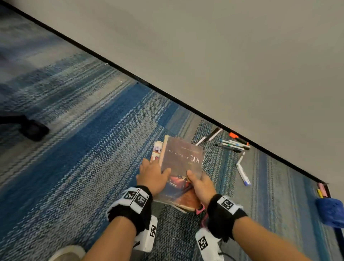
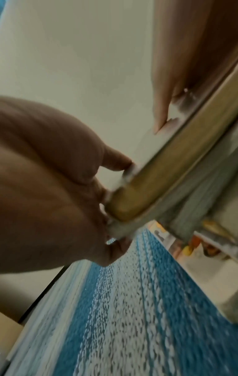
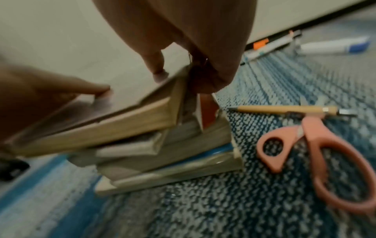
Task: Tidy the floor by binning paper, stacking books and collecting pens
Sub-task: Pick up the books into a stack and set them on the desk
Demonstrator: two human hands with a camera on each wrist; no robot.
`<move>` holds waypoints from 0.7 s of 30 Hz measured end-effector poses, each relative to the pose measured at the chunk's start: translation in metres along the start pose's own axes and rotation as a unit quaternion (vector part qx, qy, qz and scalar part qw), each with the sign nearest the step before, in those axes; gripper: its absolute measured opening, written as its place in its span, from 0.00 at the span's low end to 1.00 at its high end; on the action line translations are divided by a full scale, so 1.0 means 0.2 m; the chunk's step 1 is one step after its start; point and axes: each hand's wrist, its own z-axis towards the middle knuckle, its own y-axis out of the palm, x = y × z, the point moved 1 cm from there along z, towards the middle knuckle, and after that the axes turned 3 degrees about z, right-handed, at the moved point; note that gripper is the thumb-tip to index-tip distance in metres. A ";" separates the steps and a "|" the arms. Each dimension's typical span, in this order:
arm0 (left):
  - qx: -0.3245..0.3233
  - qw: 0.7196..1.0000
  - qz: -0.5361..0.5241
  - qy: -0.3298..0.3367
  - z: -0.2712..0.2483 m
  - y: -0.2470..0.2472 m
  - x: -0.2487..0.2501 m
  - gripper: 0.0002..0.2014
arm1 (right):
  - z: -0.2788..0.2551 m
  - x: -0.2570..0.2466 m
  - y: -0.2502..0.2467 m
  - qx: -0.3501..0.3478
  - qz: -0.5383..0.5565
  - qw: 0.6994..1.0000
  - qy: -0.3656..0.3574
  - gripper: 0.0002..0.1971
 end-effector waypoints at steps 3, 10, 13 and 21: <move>0.071 0.997 0.024 0.012 -0.04 0.02 0.01 0.28 | 0.02 0.03 0.01 0.085 -0.163 0.980 -0.077 0.24; 0.077 0.994 0.073 0.036 0.01 -0.02 0.07 0.25 | 0.03 -0.05 0.00 0.033 -0.112 0.989 -0.088 0.19; 0.051 0.992 0.109 0.044 0.04 -0.06 0.05 0.25 | -0.01 -0.05 0.02 -0.030 0.014 0.995 -0.099 0.26; -0.005 0.994 0.091 0.066 0.11 -0.07 -0.02 0.24 | 0.00 -0.04 -0.03 -0.098 0.176 0.979 -0.026 0.21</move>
